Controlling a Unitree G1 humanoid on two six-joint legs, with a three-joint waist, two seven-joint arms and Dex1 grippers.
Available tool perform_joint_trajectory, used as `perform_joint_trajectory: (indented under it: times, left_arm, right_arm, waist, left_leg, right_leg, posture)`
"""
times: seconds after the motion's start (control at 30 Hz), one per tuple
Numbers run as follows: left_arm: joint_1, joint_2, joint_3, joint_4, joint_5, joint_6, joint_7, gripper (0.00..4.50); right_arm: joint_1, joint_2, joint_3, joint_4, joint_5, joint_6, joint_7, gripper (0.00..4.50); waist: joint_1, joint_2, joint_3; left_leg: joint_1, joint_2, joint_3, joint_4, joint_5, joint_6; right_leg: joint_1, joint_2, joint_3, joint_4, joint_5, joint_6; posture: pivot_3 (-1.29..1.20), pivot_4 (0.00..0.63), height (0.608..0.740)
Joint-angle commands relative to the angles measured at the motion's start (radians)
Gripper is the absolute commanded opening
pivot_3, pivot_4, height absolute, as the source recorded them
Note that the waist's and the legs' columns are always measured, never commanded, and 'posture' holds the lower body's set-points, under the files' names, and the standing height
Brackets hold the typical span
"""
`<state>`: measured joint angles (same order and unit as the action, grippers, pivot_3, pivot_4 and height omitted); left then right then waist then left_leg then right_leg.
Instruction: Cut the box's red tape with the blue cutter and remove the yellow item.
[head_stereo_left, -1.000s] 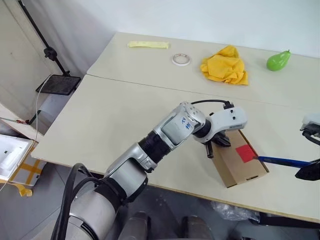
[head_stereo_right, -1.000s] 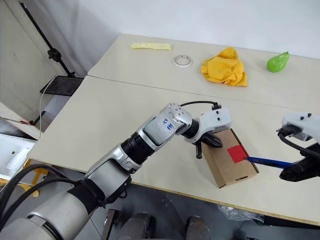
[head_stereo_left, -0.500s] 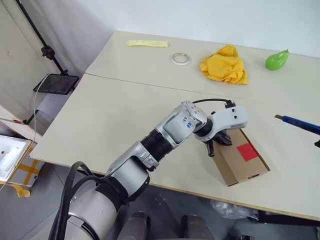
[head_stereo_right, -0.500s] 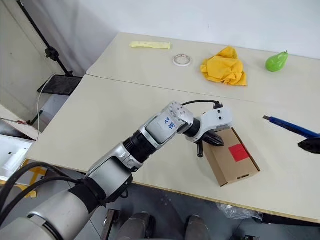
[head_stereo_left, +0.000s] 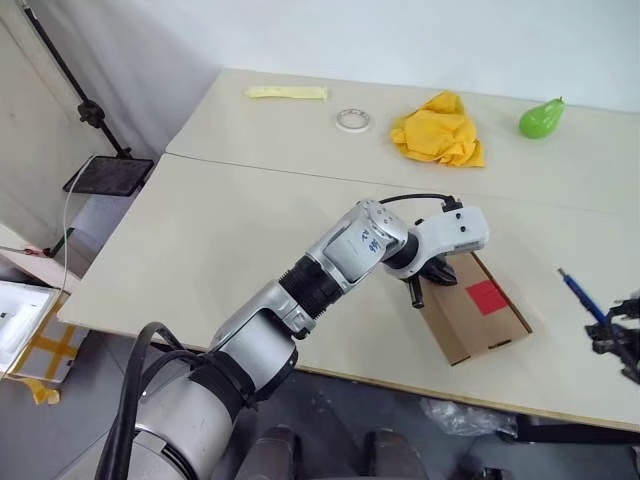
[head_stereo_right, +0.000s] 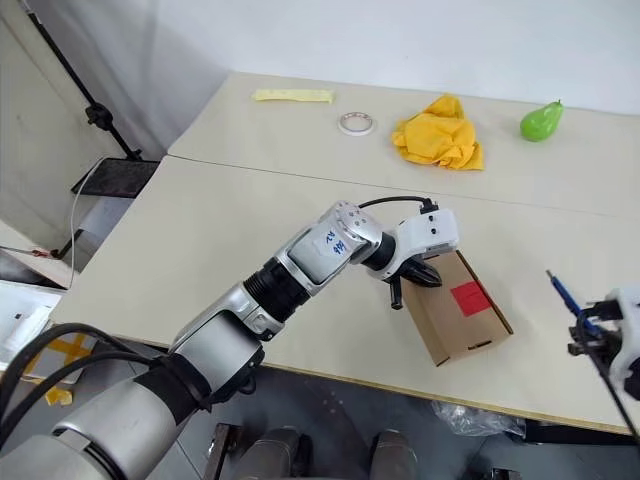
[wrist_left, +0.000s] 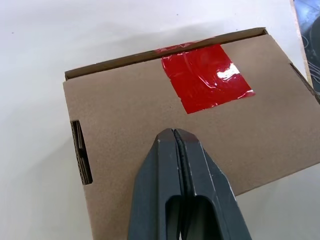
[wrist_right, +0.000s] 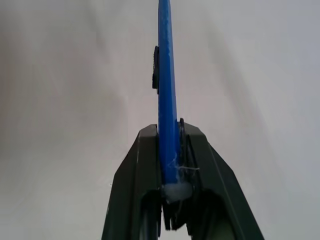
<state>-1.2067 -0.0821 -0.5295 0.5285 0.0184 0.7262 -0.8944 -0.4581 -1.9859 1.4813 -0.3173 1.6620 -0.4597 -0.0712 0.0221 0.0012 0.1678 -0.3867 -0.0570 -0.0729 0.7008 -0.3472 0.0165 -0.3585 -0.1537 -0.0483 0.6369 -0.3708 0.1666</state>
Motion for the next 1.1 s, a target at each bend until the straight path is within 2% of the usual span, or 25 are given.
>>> perform_joint_trajectory:
  times: [0.03, 0.2, 0.33, 0.53, 0.7, 0.83, 0.97, 1.1]
  left_arm:
    - [0.019, 0.012, -0.006, 0.048, 0.036, 0.025, 0.034, 0.00]
    - [-0.015, 0.015, 0.054, 0.046, 0.015, 0.028, 0.041, 0.00]
    - [-0.057, 0.026, 0.106, 0.046, -0.006, 0.041, 0.034, 0.00]
    - [-0.138, 0.093, 0.186, 0.018, -0.051, 0.091, -0.004, 0.00]
    - [-0.182, 0.147, 0.219, 0.021, -0.084, 0.131, -0.043, 0.00]
    - [-0.179, 0.231, 0.177, 0.009, -0.087, 0.195, -0.123, 0.00]
    - [-0.120, 0.266, 0.106, -0.046, -0.081, 0.246, -0.156, 0.00]
    - [-0.052, 0.251, 0.086, -0.126, -0.104, 0.328, -0.138, 0.00]
  right_arm:
    - [0.108, 0.016, -0.127, 0.043, 0.007, -0.111, 0.002, 1.43]
    - [0.241, 0.005, -0.293, 0.063, 0.030, -0.159, 0.002, 3.15]
    - [0.302, -0.055, -0.342, 0.048, 0.026, -0.206, 0.006, 4.47]
    - [0.259, -0.181, -0.350, 0.007, 0.012, -0.238, 0.030, 4.47]
    - [0.217, -0.166, -0.453, -0.009, 0.002, -0.099, 0.041, 4.47]
    - [0.201, -0.053, -0.636, 0.017, -0.025, 0.083, 0.058, 3.55]
    - [0.219, 0.087, -0.803, 0.084, -0.110, 0.274, 0.078, 2.09]
    - [0.210, 0.275, -0.970, 0.171, -0.231, 0.494, 0.117, 0.69]
  waist:
    - [0.001, 0.005, -0.003]
    - [0.000, 0.008, -0.004]
    - [0.001, 0.013, -0.003]
    - [0.000, 0.021, 0.000]
    - [0.000, 0.021, 0.000]
    - [0.001, 0.020, 0.001]
    - [0.003, 0.020, 0.001]
    - [0.005, 0.016, 0.003]
  left_leg:
    - [0.000, 0.000, 0.000, 0.000, 0.000, 0.000]
    - [0.000, 0.000, 0.001, -0.001, 0.000, 0.000]
    - [-0.001, 0.000, 0.001, -0.002, 0.000, 0.000]
    - [-0.006, -0.001, 0.001, -0.004, 0.000, 0.000]
    - [-0.014, 0.000, 0.001, -0.003, 0.001, 0.000]
    - [-0.017, 0.000, 0.000, -0.003, 0.001, 0.000]
    - [-0.017, -0.001, 0.000, -0.002, 0.001, 0.001]
    - [-0.018, -0.002, 0.000, -0.001, 0.001, 0.001]
  right_leg:
    - [0.000, 0.000, 0.000, 0.000, 0.000, 0.000]
    - [0.000, 0.000, 0.000, -0.001, 0.000, 0.000]
    - [-0.001, 0.001, 0.000, -0.001, 0.000, 0.000]
    - [-0.008, 0.000, 0.001, 0.000, 0.000, 0.000]
    - [-0.017, 0.001, 0.001, 0.001, 0.000, 0.000]
    - [-0.018, 0.001, 0.000, 0.001, 0.000, -0.001]
    - [-0.018, 0.002, -0.001, 0.005, 0.000, -0.001]
    - [-0.018, 0.001, -0.001, 0.007, 0.001, -0.001]
  posture:
    - [0.00, 0.150, 0.740]
    - [0.00, 0.150, 0.740]
    - [0.00, 0.150, 0.740]
    - [0.00, 0.150, 0.740]
    - [0.00, 0.150, 0.740]
    - [0.00, 0.150, 0.740]
    - [0.00, 0.150, 0.740]
    - [0.00, 0.150, 0.740]
